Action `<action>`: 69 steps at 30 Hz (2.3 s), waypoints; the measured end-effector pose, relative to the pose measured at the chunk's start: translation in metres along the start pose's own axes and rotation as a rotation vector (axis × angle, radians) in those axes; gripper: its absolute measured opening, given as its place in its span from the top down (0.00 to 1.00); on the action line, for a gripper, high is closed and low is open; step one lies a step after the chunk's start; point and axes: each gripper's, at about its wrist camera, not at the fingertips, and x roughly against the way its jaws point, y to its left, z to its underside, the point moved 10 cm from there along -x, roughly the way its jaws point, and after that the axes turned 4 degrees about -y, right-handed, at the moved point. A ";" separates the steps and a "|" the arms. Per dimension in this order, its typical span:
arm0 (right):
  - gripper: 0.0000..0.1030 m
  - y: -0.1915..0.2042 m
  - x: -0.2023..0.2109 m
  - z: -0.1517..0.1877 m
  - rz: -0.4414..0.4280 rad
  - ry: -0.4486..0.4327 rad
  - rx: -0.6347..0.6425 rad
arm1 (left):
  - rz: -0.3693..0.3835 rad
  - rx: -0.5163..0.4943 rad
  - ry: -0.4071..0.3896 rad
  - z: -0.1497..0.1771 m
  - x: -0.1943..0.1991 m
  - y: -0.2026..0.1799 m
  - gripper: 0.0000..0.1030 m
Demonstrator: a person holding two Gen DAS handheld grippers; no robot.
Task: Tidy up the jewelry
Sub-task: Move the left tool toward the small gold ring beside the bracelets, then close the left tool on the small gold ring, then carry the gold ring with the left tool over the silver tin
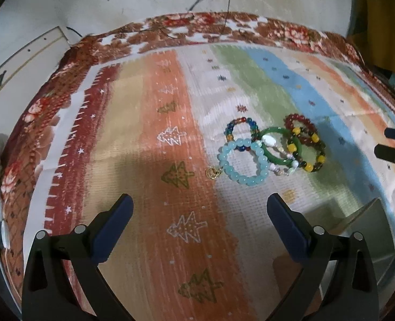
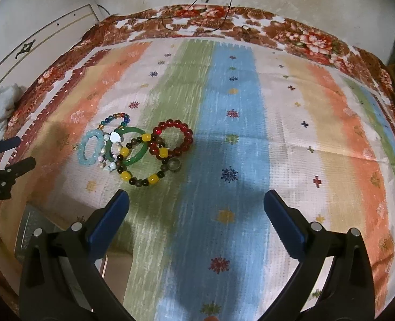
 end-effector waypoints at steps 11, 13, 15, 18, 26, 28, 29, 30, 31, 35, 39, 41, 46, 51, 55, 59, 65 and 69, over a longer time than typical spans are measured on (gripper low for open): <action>0.04 0.004 -0.036 0.000 0.001 0.068 0.112 | -0.006 -0.031 0.059 -0.003 -0.031 0.007 0.09; 0.04 0.006 -0.043 -0.002 -0.006 0.076 0.130 | -0.004 -0.036 0.074 -0.002 -0.039 0.008 0.09; 0.05 0.009 -0.051 -0.001 -0.008 0.090 0.157 | -0.003 -0.047 0.089 -0.002 -0.047 0.008 0.09; 0.10 0.013 -0.064 0.000 -0.028 0.117 0.180 | 0.000 -0.057 0.105 0.000 -0.056 0.009 0.11; 0.17 0.025 -0.087 0.001 -0.058 0.140 0.260 | 0.037 -0.029 0.160 0.008 -0.075 0.017 0.20; 0.22 0.025 -0.093 0.002 -0.065 0.155 0.264 | 0.052 -0.038 0.167 0.009 -0.078 0.014 0.22; 0.25 0.025 -0.096 0.004 -0.073 0.167 0.265 | 0.058 -0.046 0.172 0.009 -0.080 0.012 0.23; 0.27 0.025 -0.098 0.005 -0.082 0.173 0.265 | 0.061 -0.063 0.175 0.010 -0.082 0.009 0.24; 0.29 0.025 -0.099 0.005 -0.087 0.175 0.265 | 0.060 -0.081 0.173 0.010 -0.083 0.007 0.24; 0.34 0.026 -0.106 0.005 -0.096 0.181 0.280 | 0.064 -0.129 0.154 0.006 -0.088 0.001 0.25; 0.36 0.029 -0.109 0.002 -0.110 0.170 0.300 | 0.079 -0.171 0.125 0.003 -0.092 -0.004 0.32; 0.37 0.031 -0.111 0.001 -0.119 0.165 0.310 | 0.087 -0.184 0.118 0.001 -0.093 -0.007 0.36; 0.39 0.034 -0.114 -0.002 -0.138 0.161 0.307 | 0.109 -0.204 0.096 -0.003 -0.094 -0.013 0.50; 0.50 0.037 -0.117 -0.004 -0.173 0.171 0.281 | 0.110 -0.243 0.079 -0.003 -0.093 -0.020 0.61; 0.58 0.041 -0.116 -0.003 -0.195 0.182 0.271 | 0.125 -0.228 0.085 -0.003 -0.094 -0.019 0.62; 0.67 0.041 -0.116 -0.003 -0.197 0.182 0.260 | 0.133 -0.213 0.096 -0.001 -0.094 -0.020 0.67; 0.70 0.041 -0.115 -0.003 -0.190 0.175 0.260 | 0.121 -0.198 0.103 -0.001 -0.094 -0.017 0.83; 0.80 0.043 -0.115 -0.002 -0.183 0.175 0.265 | 0.114 -0.193 0.103 -0.001 -0.094 -0.016 0.84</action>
